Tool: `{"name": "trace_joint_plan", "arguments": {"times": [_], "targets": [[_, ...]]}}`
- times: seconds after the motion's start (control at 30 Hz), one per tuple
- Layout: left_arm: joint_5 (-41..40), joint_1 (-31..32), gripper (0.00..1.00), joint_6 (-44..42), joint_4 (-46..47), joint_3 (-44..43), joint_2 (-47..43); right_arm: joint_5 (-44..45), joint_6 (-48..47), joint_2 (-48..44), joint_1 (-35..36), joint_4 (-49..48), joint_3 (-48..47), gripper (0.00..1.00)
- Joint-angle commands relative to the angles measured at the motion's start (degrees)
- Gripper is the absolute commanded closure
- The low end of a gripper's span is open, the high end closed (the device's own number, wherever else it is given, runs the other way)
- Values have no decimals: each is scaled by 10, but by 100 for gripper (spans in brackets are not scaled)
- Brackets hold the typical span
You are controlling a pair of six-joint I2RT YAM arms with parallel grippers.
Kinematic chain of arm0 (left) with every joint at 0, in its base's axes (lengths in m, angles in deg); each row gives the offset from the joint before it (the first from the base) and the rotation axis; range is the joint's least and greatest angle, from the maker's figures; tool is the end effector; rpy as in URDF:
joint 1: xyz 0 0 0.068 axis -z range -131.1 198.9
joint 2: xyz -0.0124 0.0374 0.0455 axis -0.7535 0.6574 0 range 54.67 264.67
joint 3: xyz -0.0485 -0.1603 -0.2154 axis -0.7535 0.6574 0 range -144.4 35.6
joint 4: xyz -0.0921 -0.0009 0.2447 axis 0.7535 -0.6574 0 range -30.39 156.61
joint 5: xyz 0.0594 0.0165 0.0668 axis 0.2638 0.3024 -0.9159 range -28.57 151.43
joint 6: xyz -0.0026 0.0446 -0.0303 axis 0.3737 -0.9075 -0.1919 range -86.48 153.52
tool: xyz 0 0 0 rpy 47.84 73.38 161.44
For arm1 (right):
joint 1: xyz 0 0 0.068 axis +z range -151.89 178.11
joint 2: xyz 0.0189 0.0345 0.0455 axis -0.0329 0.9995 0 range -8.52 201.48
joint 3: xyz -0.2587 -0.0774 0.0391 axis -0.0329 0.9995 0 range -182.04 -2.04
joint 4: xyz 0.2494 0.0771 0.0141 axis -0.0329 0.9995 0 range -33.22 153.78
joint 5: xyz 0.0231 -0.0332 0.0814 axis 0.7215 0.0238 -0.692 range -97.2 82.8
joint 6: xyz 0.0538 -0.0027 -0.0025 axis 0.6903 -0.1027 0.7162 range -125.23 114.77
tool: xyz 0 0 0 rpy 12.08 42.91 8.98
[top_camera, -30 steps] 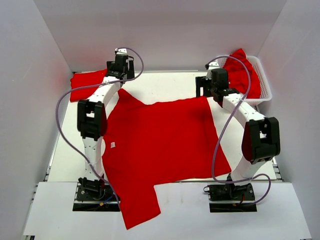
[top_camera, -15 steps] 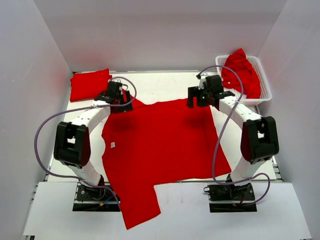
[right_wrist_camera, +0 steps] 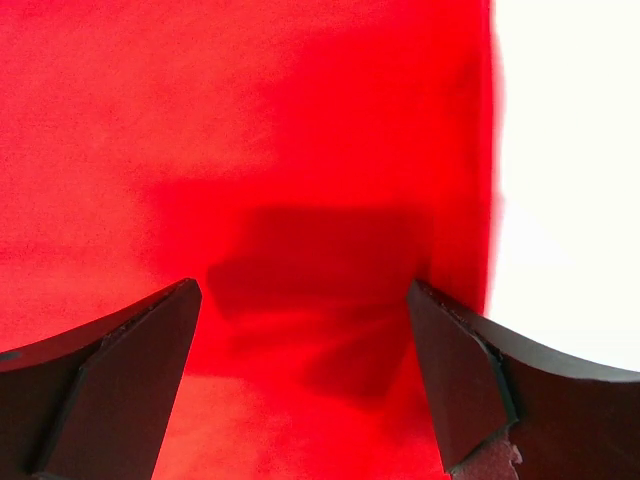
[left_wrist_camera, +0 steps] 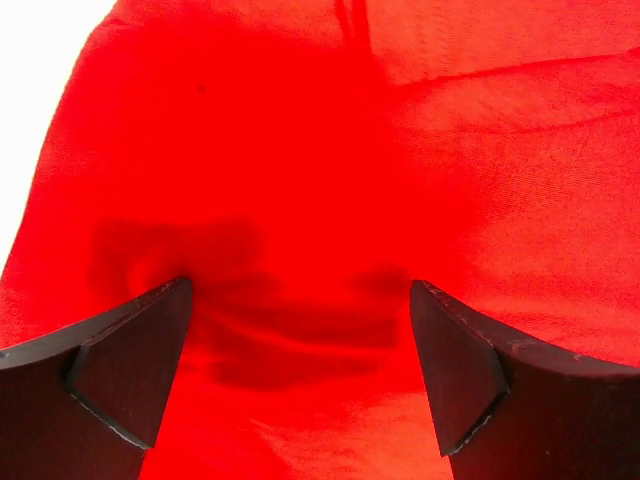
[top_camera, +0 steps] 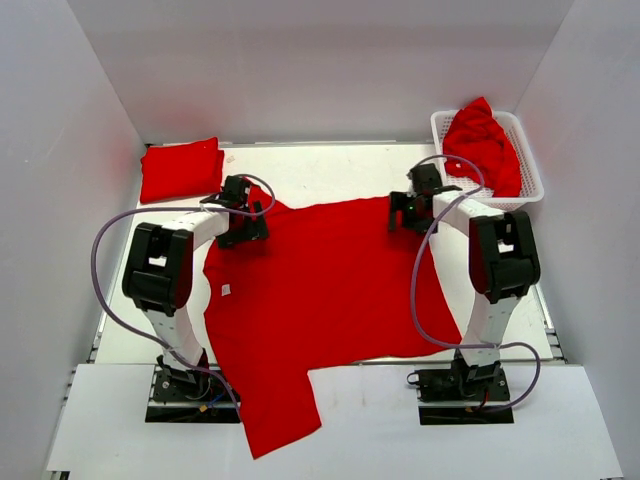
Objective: Fold and stack the t-shirts
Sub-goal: Flatten out the tshirt
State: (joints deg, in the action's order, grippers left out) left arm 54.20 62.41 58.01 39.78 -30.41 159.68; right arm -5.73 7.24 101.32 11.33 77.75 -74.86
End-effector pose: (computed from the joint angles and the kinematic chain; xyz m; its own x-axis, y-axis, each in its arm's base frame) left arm 0.3524 -0.0801 0.1613 -0.8826 -0.2108 -0.4202 -0.2023 0.9771 -0.0652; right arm 0.3890 0.0903 0.1693 -0.8526 0.0215 -0.5222 -0.0319 0.9951 0.0931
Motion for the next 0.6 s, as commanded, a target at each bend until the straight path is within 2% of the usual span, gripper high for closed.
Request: {"name": "trace_joint_plan", "arguments": {"times": [0.0,0.13,0.33,0.57], "targets": [[-22,-8,0,16,-14,-5,12,69,37,-16,-34,33,7,10],[-22,-14,0,16,-19,-18,36,81,27,-21,-56,42,-1,10],[-4,-19,0,16,-14,-52,73,41,-37,-45,-56,34,-27,10],[4,-19,0,-1,-27,-111,116,-53,-97,-131,-43,-8,38,10]]}}
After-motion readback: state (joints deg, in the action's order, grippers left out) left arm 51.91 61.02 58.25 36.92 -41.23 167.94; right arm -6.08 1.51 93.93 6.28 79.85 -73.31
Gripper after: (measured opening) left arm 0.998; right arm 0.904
